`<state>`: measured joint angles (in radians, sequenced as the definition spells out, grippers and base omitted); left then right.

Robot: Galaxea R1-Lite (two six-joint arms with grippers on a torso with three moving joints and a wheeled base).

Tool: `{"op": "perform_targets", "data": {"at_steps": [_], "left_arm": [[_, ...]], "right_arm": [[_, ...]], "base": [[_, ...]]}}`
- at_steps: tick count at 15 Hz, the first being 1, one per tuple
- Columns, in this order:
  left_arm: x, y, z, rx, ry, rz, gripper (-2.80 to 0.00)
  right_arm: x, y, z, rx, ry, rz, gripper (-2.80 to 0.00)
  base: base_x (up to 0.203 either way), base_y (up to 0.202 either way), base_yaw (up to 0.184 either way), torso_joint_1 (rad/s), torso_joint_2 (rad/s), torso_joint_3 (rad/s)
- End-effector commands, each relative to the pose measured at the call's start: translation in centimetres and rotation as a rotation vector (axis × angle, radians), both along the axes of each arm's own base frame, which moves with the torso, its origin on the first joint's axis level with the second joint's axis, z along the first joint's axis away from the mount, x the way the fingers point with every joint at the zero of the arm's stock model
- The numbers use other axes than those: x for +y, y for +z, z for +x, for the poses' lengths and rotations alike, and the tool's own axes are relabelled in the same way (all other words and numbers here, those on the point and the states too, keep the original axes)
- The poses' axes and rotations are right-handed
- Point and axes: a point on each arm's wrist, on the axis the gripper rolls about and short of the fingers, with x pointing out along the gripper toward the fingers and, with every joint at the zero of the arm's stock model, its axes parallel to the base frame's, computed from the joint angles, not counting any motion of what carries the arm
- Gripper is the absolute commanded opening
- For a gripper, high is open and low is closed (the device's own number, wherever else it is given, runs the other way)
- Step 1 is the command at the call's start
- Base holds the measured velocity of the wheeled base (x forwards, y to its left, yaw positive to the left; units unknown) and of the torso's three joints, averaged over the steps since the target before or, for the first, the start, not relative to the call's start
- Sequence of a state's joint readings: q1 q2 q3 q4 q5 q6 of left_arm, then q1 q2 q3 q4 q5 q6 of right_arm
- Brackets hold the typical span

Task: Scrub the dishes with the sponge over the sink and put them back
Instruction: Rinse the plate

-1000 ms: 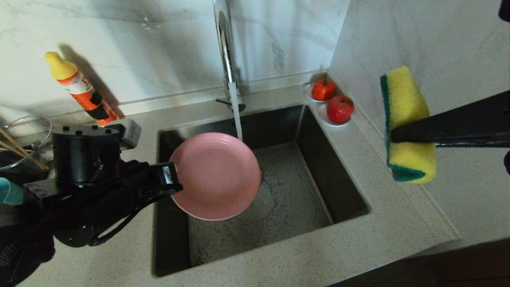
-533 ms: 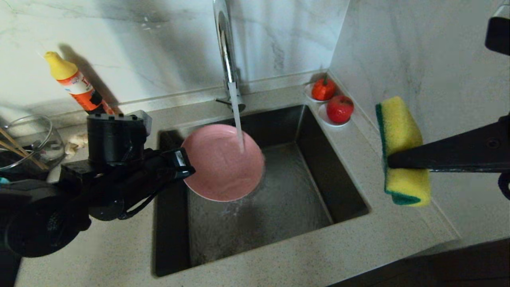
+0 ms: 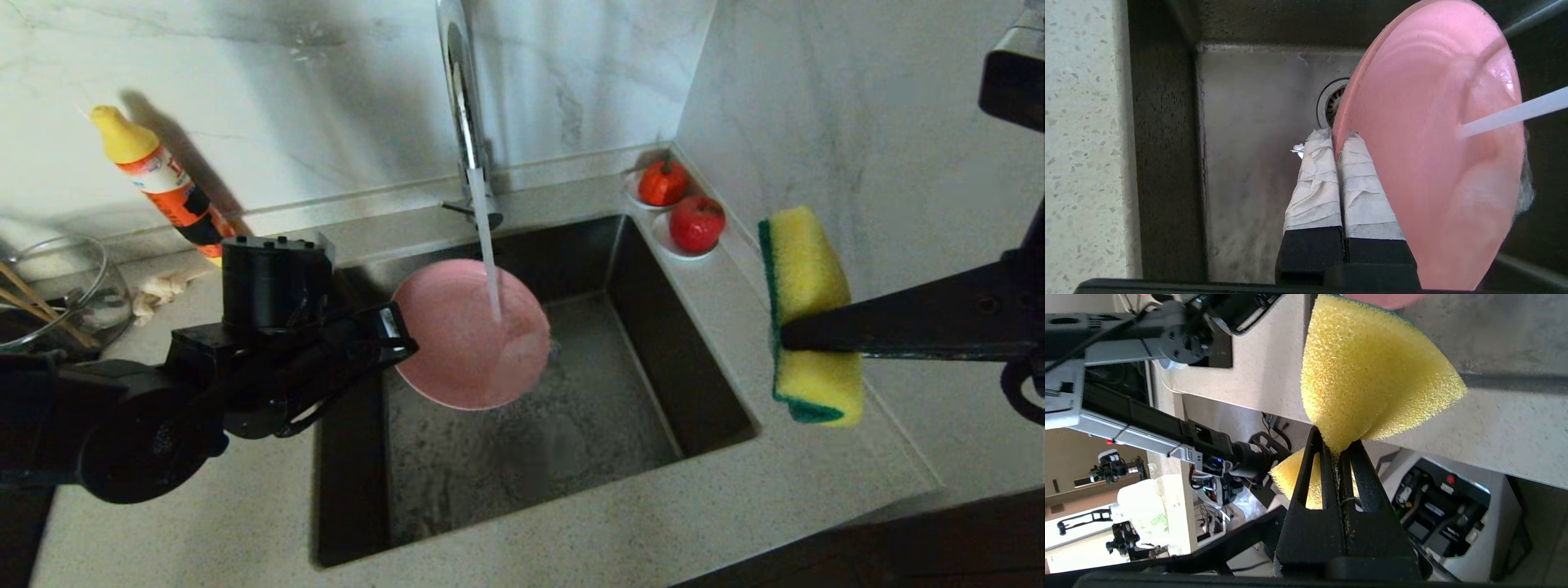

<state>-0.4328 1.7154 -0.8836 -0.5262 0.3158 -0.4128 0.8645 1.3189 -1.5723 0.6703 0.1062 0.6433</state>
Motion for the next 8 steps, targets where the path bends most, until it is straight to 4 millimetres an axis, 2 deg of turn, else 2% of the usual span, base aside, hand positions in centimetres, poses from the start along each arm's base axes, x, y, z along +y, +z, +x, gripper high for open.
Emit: {"op": "perform_targets", "data": {"at_steps": [1,6,8], "left_arm": [[-0.1,-0.4,0.2,0.008,0.000,0.005,-2.80],[-0.5,-1.4,0.3,0.042,-0.031,0.018,-2.80],[-0.3,-1.2,0.0,0.037,-0.027,0.023,-2.80]], "right_arm": [[-0.1,-0.1,-0.1,0.004,0.000,0.001,-2.80],[-0.3,-0.2,-0.2,0.004,-0.001,0.000,-2.80],[-0.5,-0.4,-0.4,0.006,-0.002,-0.004,-2.80]], "base": [[0.000,0.000,0.000,0.000,0.00,0.000],[0.000,0.000,0.000,0.000,0.00,0.000],[0.000,0.000,0.000,0.000,0.00,0.000]]}}
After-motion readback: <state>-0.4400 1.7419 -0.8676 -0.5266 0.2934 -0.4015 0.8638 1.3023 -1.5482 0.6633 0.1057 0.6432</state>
